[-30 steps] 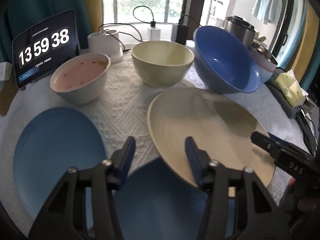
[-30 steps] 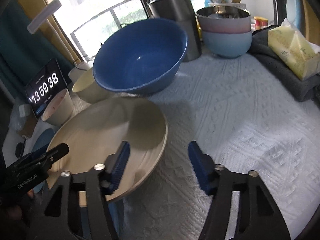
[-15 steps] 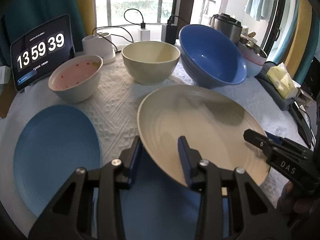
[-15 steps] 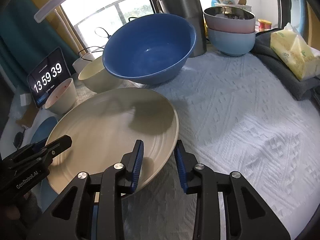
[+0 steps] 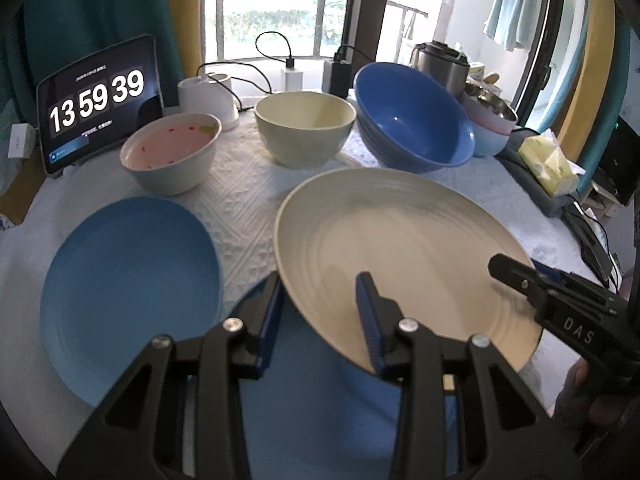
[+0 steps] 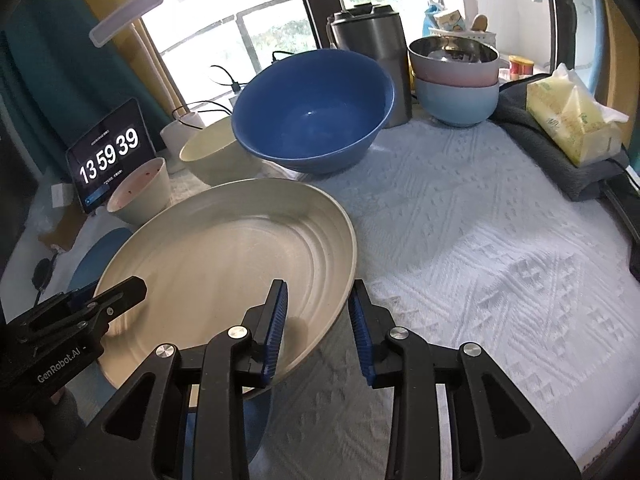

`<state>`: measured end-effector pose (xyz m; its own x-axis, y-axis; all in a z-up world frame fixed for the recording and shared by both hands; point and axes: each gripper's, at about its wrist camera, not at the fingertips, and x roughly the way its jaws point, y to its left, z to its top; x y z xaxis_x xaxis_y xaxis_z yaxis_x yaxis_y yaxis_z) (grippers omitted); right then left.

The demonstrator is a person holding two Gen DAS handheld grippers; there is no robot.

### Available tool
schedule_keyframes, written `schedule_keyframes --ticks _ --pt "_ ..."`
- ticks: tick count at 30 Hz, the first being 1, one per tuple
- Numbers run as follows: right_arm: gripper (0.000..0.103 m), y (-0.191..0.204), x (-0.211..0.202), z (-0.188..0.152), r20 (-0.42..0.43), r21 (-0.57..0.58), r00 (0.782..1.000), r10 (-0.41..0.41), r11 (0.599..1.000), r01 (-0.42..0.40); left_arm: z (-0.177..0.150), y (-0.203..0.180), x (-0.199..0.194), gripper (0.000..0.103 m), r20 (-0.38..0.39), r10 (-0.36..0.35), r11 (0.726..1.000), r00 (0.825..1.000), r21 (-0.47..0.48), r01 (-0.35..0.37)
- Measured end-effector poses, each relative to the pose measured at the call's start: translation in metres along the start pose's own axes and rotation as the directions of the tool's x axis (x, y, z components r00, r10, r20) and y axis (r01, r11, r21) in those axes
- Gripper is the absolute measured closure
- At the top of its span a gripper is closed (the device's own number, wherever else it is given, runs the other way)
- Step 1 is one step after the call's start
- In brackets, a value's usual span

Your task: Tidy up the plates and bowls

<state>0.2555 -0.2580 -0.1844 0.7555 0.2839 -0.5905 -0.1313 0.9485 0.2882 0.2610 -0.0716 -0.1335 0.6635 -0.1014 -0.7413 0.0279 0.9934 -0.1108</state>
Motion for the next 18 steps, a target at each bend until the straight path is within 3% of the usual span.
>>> schedule_keyframes --ticks 18 --pt "0.069 0.024 -0.029 -0.037 0.003 -0.021 1.000 -0.017 1.000 0.017 -0.042 0.017 -0.033 0.065 0.018 -0.016 1.000 1.000 -0.014 0.016"
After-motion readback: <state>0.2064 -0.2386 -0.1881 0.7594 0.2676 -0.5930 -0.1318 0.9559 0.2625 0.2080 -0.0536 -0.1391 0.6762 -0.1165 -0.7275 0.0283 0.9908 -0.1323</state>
